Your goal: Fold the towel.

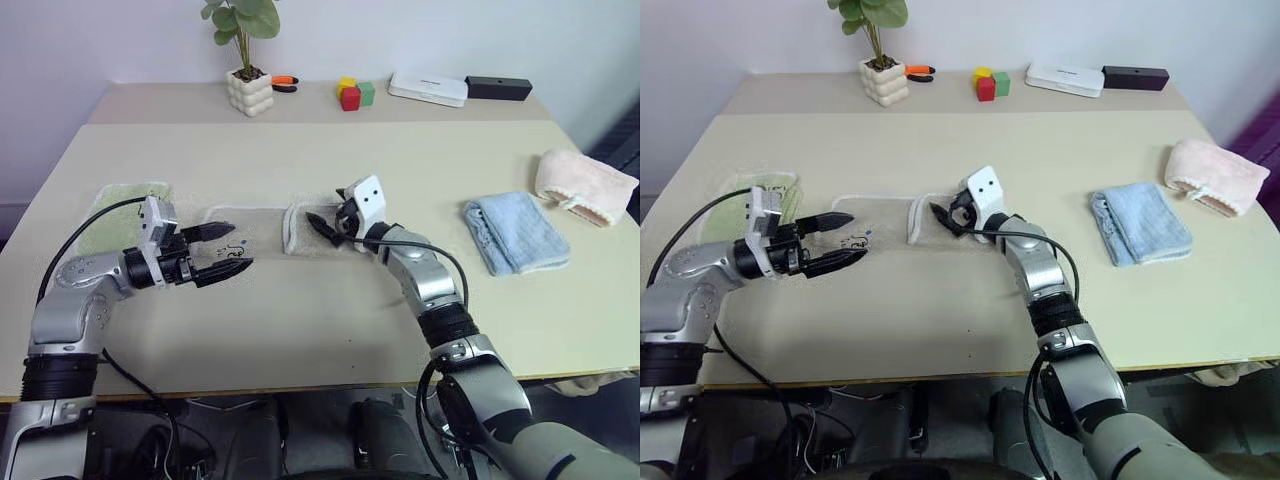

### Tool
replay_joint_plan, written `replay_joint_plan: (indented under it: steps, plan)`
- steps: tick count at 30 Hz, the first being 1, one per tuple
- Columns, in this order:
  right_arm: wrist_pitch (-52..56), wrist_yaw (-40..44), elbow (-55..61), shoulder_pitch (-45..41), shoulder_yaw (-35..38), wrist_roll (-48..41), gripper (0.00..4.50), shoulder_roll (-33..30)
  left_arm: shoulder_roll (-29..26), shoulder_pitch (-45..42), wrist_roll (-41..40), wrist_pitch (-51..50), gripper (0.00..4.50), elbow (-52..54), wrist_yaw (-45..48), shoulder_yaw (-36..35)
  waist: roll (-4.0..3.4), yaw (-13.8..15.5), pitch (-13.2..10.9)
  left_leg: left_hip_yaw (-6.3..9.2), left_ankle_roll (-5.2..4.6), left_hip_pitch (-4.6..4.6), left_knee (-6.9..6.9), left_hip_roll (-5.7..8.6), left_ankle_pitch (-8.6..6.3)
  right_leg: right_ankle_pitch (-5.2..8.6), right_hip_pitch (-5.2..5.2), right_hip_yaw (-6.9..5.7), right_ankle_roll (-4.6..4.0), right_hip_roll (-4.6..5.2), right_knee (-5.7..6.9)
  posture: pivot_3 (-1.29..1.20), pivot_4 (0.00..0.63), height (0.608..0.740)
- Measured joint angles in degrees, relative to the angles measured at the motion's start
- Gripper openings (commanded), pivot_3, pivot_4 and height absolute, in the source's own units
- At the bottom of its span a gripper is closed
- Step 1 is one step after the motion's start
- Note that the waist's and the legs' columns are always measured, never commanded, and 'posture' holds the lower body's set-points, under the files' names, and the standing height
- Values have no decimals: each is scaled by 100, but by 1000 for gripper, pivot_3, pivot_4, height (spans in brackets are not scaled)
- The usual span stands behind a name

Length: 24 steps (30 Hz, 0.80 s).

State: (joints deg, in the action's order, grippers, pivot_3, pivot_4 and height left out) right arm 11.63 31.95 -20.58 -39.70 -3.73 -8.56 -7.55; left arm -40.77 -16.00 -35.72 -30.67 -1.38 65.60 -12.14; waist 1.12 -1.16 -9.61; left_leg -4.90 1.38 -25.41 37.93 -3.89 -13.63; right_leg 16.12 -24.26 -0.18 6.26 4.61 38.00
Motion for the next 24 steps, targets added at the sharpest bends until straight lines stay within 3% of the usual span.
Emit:
replay_joint_plan:
  steps: [5, 10, 18, 24]
  plan:
    - [459, 1456, 1643, 314, -71, -714, 4444, -1054, 102, 365, -1373, -1860, 4500, 840, -1436, -1085, 1, 43, -1, 9, -4, 3, 1, 2, -2, 0, 15, 0, 1, 6, -9, 0, 150, 735]
    - [1132, 2333, 2212, 694, 29, -1311, 4444, -1921, 661, 1020, -2732, -3030, 4500, 1114, -2918, -2035, 3, 18, 0, 18, -4, 15, 2, 1, -3, 0, 23, -2, -1, 4, -4, 0, 150, 735]
    - [1406, 2602, 2523, 749, 25, -1473, 4444, -2295, 2017, 1397, -4418, -3001, 4500, 1261, -5577, -2569, 10, 53, 3, 30, -4, 13, 6, 7, -3, 0, 29, -4, -1, 8, -10, 0, 150, 735]
    - [1406, 2464, 2523, 774, -22, -1465, 4444, -2261, 2286, 1294, -4741, -2579, 4500, 1218, -6651, -2452, 10, 55, 3, 24, -2, 14, 8, 11, -2, 0, 34, -7, -3, 7, -14, 0, 150, 735]
